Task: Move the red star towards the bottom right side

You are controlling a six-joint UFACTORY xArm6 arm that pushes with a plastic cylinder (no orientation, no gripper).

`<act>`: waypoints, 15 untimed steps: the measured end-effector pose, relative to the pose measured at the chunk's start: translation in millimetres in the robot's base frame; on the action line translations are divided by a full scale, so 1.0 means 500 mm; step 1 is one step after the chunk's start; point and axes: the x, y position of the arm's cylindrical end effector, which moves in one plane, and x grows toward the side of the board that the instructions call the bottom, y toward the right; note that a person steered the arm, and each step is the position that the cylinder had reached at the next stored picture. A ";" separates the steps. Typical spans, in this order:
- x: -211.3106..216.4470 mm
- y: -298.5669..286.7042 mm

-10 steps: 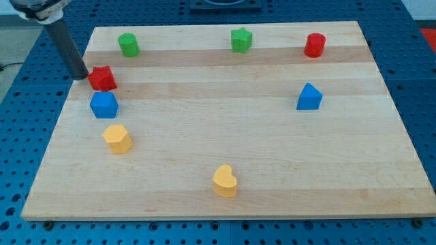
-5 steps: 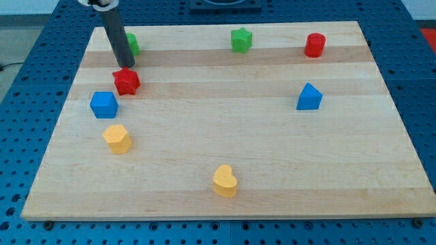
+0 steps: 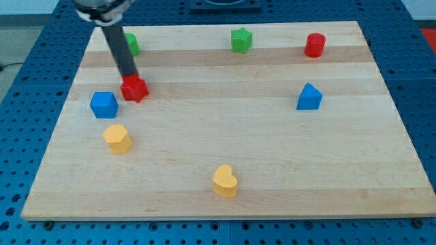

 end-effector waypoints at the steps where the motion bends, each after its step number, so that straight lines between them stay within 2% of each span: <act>1: 0.026 0.086; 2: -0.041 -0.025; 3: -0.047 -0.097; 4: 0.023 -0.088; 5: 0.070 -0.026; 6: 0.114 0.132; 9: 0.156 0.376; 10: 0.181 0.404; 12: 0.221 0.352; 13: 0.300 0.392; 15: 0.321 0.567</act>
